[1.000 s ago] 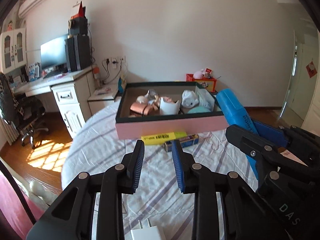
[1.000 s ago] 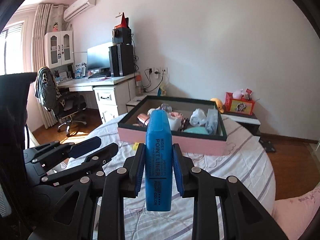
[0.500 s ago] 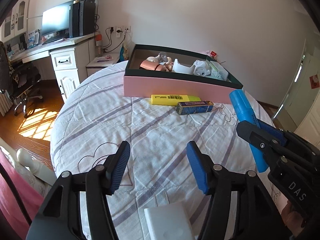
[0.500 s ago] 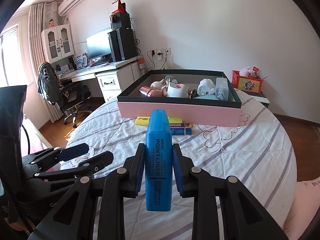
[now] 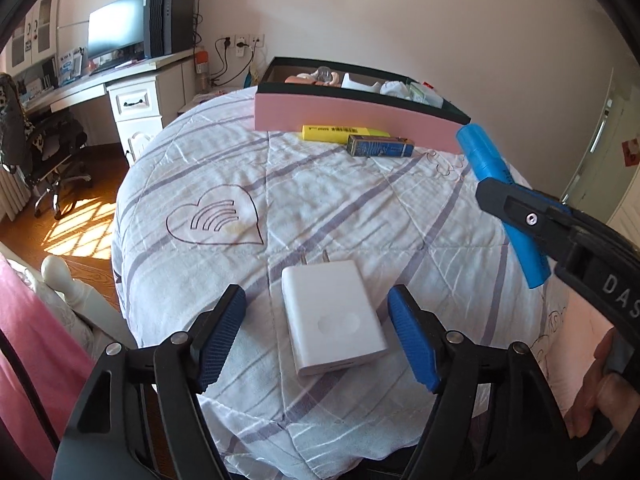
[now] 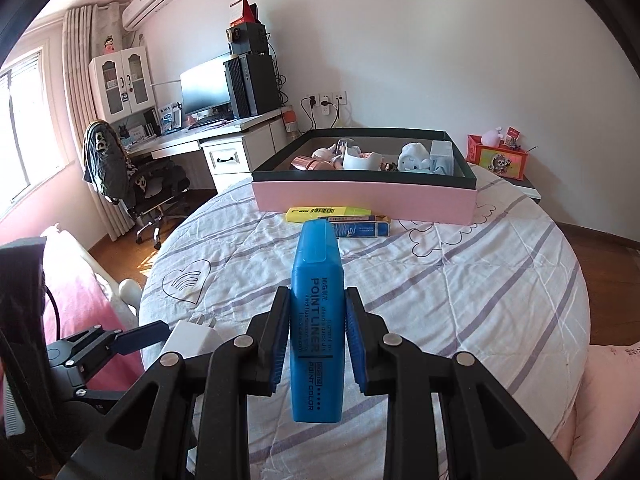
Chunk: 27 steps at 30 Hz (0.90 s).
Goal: Organize rigid objects
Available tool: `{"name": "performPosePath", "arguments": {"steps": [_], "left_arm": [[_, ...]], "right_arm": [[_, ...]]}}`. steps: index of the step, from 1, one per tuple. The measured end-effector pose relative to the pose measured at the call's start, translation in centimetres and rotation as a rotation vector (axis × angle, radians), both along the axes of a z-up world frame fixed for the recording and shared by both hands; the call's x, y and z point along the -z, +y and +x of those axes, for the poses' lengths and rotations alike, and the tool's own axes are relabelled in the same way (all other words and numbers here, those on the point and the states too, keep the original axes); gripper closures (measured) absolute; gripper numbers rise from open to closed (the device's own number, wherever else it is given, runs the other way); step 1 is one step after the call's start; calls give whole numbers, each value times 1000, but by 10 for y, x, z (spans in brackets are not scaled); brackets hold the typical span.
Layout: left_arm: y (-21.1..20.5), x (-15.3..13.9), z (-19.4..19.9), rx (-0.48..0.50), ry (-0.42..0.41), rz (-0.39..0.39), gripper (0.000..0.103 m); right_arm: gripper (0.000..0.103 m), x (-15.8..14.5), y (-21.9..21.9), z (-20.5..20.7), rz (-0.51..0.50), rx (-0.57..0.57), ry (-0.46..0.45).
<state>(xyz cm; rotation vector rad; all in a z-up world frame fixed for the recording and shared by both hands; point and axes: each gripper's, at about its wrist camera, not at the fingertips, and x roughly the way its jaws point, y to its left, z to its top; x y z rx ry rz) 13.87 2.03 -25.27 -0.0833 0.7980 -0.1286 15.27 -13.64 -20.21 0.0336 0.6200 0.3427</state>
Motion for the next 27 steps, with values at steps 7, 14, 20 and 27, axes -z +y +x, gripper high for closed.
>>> {"name": "performPosePath", "arguments": {"steps": [7, 14, 20, 27], "left_arm": [[-5, -2, 4, 22, -21, 29, 63], [-9, -39, 12, 13, -120, 23, 63], [-24, -74, 20, 39, -213, 20, 63], [-38, -101, 31, 45, -285, 46, 63]], "right_arm": [[76, 0, -9, -1, 8, 14, 1], [76, -9, -10, 5, 2, 28, -23], [76, -32, -12, 10, -1, 29, -76], [76, -51, -14, 15, -13, 35, -125]]}}
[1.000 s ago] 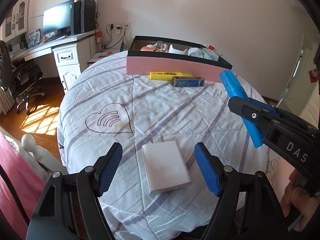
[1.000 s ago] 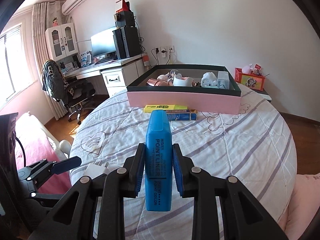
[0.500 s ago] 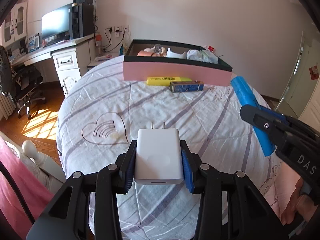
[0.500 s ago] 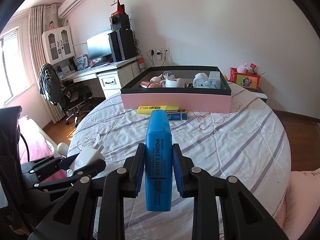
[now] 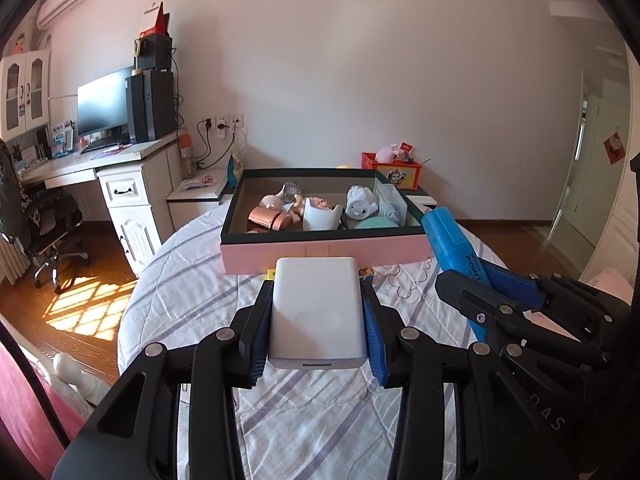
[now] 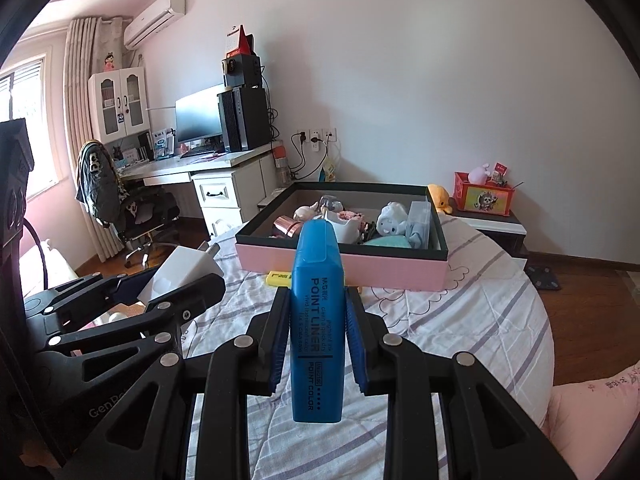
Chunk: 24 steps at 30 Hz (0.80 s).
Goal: Organize rigid objects
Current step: 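Carry charger with left tool while right tool carries blue marker into the box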
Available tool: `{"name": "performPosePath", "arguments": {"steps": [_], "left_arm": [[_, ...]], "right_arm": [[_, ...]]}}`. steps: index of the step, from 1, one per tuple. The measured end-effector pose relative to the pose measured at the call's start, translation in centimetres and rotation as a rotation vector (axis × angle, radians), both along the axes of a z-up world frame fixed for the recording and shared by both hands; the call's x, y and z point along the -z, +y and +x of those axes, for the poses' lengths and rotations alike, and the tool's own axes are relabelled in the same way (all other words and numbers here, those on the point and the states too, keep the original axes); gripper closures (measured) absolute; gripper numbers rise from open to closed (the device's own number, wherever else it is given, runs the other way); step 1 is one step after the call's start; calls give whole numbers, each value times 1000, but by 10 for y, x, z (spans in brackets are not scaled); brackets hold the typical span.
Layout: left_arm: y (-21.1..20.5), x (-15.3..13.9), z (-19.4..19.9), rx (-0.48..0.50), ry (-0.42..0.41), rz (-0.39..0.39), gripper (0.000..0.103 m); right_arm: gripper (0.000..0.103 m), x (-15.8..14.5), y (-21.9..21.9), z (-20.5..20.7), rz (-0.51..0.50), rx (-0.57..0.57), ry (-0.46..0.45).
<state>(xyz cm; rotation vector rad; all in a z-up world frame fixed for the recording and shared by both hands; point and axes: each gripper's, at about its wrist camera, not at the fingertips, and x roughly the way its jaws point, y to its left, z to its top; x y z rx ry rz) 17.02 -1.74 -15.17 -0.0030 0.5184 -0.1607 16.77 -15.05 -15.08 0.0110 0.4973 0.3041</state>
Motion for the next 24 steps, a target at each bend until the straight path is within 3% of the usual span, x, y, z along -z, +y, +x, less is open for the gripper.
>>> {"name": "performPosePath", "arguments": {"steps": [18, 24], "left_arm": [[-11, -48, 26, -20, -160, 62, 63], [-10, -51, 41, -24, -165, 62, 63]], "right_arm": [[76, -42, 1, 21, -29, 13, -109], [76, -45, 5, 33, -36, 11, -117]]}}
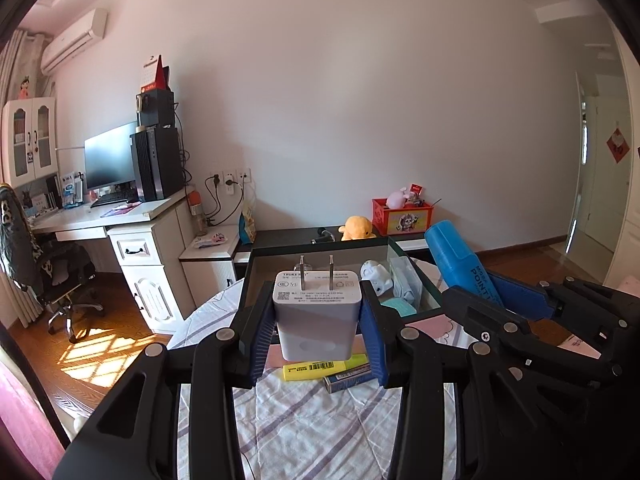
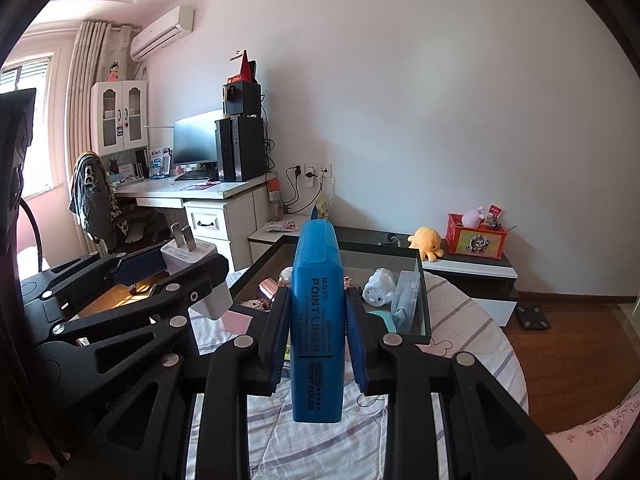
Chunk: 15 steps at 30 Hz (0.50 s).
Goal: Organize rigid objects
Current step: 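Carry charger with left tool while right tool carries blue marker into the box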
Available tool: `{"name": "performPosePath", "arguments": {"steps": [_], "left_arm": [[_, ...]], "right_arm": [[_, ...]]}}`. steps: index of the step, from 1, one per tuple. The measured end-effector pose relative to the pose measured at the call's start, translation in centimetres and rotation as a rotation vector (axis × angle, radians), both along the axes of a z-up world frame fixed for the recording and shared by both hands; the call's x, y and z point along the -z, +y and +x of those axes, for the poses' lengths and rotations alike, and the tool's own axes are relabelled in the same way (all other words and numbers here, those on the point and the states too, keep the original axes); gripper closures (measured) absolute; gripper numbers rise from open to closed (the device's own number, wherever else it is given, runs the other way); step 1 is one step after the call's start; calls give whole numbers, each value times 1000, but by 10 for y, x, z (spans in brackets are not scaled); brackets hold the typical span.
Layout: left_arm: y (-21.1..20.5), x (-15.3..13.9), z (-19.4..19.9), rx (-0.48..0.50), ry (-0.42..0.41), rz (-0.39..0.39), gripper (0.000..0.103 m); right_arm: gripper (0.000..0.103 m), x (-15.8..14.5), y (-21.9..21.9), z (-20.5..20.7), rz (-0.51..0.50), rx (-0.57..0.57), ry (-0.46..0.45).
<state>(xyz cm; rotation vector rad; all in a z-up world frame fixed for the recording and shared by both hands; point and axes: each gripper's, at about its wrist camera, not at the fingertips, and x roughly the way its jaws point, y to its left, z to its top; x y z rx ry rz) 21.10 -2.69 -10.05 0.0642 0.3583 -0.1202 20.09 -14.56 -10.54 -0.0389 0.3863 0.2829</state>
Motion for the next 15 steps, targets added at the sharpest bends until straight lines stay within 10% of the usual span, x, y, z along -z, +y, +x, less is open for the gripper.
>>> {"name": "performPosePath", "arguments": {"steps": [15], "left_arm": [[-4, 9, 108, -17, 56, 58, 62]], "right_arm": [[76, 11, 3, 101, -33, -25, 61]]}}
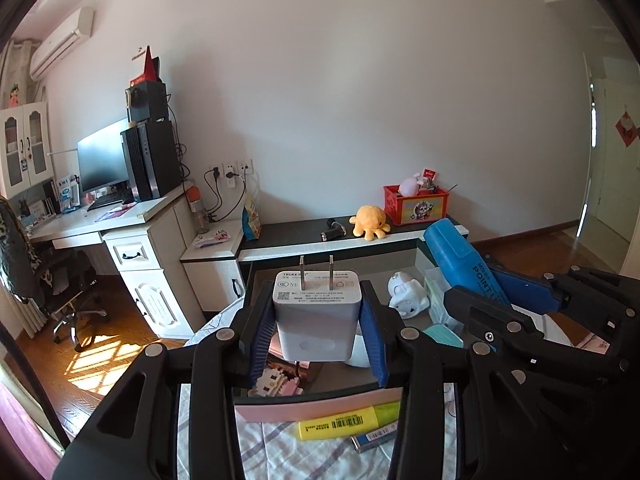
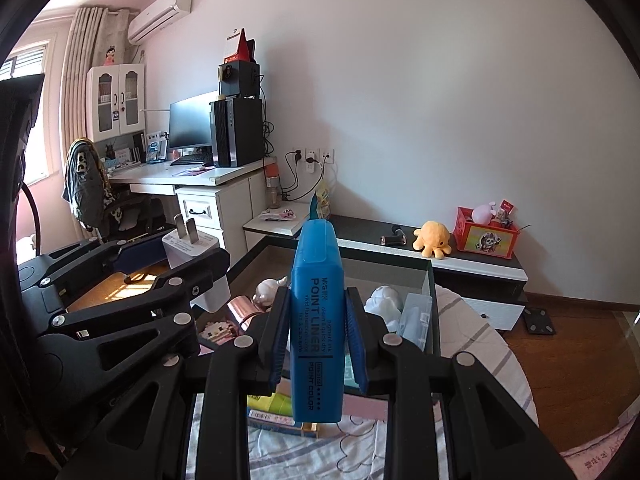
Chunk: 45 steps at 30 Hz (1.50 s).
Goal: Organize rigid objects
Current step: 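Carry charger with left tool while right tool carries blue marker into the box, then open both tools to release charger and blue marker in the box, then lift both open tools away from the box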
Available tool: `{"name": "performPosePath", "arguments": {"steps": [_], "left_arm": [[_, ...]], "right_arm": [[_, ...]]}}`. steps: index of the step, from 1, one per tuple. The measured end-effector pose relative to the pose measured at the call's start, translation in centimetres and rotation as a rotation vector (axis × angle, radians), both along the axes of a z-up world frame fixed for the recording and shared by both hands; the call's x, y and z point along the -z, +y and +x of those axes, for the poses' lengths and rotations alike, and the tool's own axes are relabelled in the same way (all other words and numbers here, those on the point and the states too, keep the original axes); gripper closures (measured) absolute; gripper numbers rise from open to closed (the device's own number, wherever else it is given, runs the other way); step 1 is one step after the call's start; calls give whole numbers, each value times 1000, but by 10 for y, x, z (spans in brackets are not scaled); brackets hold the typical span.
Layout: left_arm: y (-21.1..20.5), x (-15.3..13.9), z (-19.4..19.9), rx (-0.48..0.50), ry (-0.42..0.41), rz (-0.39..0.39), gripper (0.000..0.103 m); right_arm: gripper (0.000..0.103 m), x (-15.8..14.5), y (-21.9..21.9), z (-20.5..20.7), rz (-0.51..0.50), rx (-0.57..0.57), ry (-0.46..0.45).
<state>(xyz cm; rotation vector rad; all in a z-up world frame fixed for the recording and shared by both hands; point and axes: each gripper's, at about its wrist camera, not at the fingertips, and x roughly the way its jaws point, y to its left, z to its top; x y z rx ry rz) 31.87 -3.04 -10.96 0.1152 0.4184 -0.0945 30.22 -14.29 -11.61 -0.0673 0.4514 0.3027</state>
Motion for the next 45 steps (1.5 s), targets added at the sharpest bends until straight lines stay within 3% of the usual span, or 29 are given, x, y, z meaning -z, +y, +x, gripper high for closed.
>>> {"name": "performPosePath", "arguments": {"steps": [11, 15, 19, 20, 21, 23, 24, 25, 30, 35, 38, 45], "left_arm": [[8, 49, 111, -67, 149, 64, 62], [11, 68, 131, -95, 182, 77, 62], [12, 75, 136, -119, 166, 83, 62], [13, 76, 135, -120, 157, 85, 62], [14, 75, 132, -119, 141, 80, 59], [16, 69, 128, -120, 113, 63, 42], [18, 65, 124, -120, 101, 52, 21], [20, 61, 118, -133, 81, 49, 14], [33, 33, 83, -124, 36, -20, 0], [39, 11, 36, -87, 20, -64, 0], [41, -1, 0, -87, -16, -71, 0], [41, -22, -83, -76, -82, -73, 0]], "right_arm": [[75, 53, 9, 92, -46, -9, 154], [75, 67, 5, 109, -60, 20, 187], [75, 73, 0, 112, -40, 34, 197], [71, 72, 0, 114, -36, 34, 197], [61, 72, -1, 112, -31, 35, 197], [52, 69, -3, 109, -15, 43, 195], [51, 65, -4, 106, -3, 43, 189], [50, 60, -6, 102, 6, 46, 181], [21, 30, -18, 71, 56, 85, 107], [17, 4, -20, 27, 75, 100, 46], [0, -8, -20, -5, 92, 96, 8], [0, -28, -16, -82, 91, 93, -73]]}}
